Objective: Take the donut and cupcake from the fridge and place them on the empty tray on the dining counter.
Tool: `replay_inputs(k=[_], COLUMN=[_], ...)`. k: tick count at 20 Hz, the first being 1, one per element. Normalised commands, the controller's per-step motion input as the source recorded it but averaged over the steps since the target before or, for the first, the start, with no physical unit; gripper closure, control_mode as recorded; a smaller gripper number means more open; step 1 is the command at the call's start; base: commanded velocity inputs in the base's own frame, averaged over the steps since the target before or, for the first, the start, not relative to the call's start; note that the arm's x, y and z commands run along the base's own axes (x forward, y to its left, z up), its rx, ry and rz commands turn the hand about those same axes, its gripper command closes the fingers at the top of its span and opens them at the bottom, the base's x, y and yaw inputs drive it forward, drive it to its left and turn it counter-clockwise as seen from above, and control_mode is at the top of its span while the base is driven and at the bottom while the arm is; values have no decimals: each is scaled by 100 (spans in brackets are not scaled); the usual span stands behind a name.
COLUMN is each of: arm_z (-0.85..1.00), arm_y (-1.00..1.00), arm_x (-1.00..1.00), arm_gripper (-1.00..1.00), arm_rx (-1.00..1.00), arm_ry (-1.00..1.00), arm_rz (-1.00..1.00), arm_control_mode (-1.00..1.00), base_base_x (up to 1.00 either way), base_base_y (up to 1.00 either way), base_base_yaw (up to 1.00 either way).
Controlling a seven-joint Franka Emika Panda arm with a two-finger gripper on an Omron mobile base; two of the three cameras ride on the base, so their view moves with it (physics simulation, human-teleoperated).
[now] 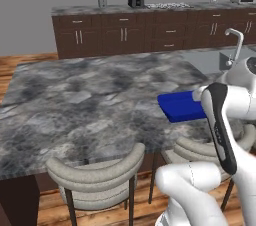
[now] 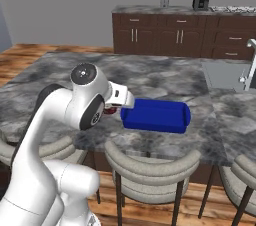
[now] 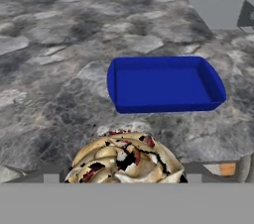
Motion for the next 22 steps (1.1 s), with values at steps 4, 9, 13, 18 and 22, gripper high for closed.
replay_inputs(k=[4,9,13,18,22], arm_z=[-25,-27,-26,-30,-29], arm_y=[-4,-1,-6,-16,-14], arm_x=[53,63,56,45,46], arm_gripper=[100,100,100,100,100], arm_rx=[0,0,0,0,0], arm_ry=[-1,0,1,4,7], arm_rz=[5,4,2,0,1], arm_control_mode=[-100,-100,-100,-100,-100], base_base_x=[0,0,0,0,0], base_base_y=[0,0,0,0,0], base_base_yaw=[0,0,0,0,0])
